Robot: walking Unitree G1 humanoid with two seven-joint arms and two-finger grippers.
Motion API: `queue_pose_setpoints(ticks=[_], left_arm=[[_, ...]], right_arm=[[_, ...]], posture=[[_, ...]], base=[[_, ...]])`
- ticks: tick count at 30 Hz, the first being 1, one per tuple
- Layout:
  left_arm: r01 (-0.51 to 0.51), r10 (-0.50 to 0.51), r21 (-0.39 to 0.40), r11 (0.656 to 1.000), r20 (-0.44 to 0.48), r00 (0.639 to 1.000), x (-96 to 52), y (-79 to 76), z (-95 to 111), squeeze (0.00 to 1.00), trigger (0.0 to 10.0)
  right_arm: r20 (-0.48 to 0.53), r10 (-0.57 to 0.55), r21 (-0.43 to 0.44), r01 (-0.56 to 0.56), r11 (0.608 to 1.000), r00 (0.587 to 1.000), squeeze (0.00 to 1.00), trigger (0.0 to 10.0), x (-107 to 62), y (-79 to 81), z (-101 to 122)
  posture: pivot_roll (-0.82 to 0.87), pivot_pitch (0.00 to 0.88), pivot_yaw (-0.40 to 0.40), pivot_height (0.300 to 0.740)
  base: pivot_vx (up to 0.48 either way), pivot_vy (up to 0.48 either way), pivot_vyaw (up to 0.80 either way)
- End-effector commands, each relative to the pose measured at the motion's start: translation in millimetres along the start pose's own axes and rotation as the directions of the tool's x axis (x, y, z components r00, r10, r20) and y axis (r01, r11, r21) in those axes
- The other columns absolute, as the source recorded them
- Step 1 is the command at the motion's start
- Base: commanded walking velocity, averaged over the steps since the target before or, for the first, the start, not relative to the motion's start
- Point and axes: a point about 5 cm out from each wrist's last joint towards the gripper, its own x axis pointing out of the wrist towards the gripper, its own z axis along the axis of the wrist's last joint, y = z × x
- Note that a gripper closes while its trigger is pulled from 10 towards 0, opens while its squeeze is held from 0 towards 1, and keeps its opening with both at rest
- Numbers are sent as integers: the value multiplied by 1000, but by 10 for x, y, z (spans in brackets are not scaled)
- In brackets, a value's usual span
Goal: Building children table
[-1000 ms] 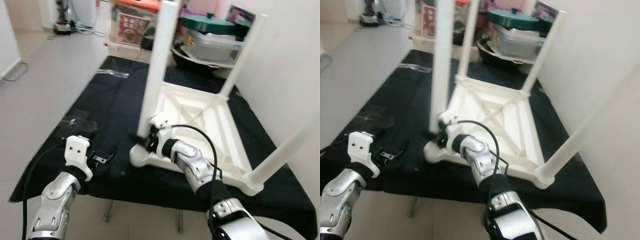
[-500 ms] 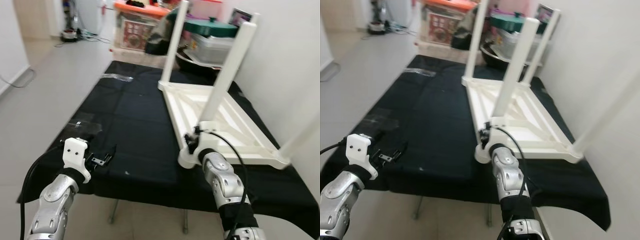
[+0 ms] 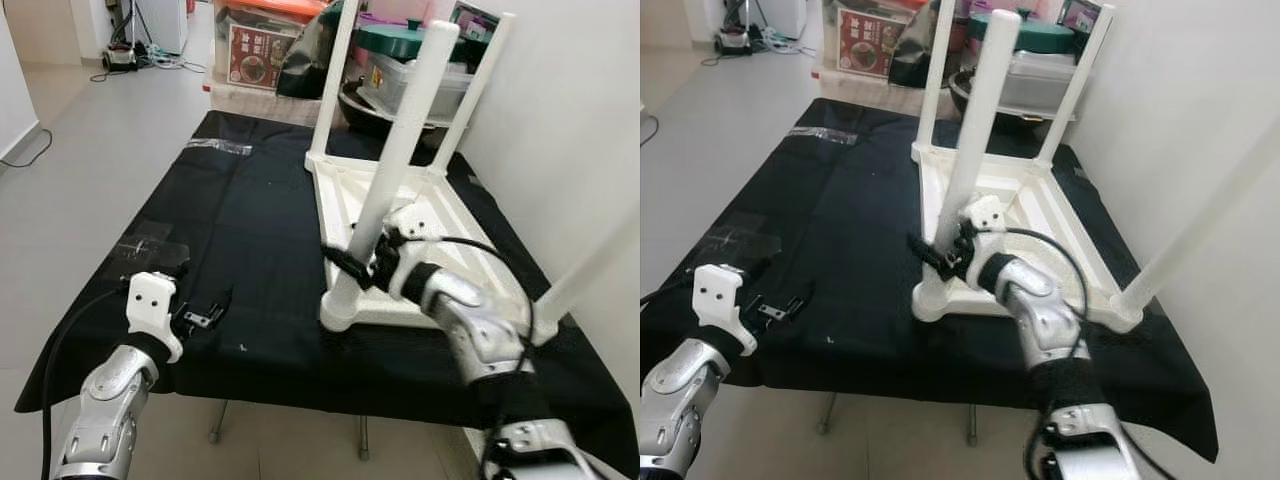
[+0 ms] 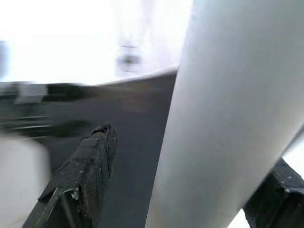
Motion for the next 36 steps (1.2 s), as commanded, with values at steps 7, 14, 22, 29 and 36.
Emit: queue_pose_setpoints(ticks=[7, 14, 22, 29, 36], left_arm=[[8, -8, -12, 1000, -8, 1000, 14, -47, -47, 0, 10000], [8, -8, -12, 1000, -9, 1000, 6, -45, -48, 0, 10000], [14, -14, -18, 1000, -3, 1000, -9, -51, -47, 0, 10000], [14, -14, -12, 1000, -2, 1000, -15, -37, -42, 0, 10000], [11, -11, -9, 1000, -3, 1000, -16, -36, -41, 0, 10000]], right_arm=[[55, 195, 15, -196, 980, 979, 0, 3333, 493, 447, -103], [15, 62, 73, -63, 995, 998, 0, 0, 563, 371, -213], [-383, -879, -73, 939, 336, 285, 0, 0, -364, -314, -782], [-271, -854, 20, 890, 456, 443, 0, 10000, -245, -71, -576], [-91, -731, 174, 734, 656, 676, 0, 10000, -77, -146, -206]], posture=[[168, 0, -214, 740], [165, 0, -211, 740], [128, 0, -191, 740], [120, 0, -182, 740], [130, 0, -195, 740]], base=[[0, 0, 0], [0, 0, 0], [0, 0, 0], [0, 0, 0], [0, 0, 0]])
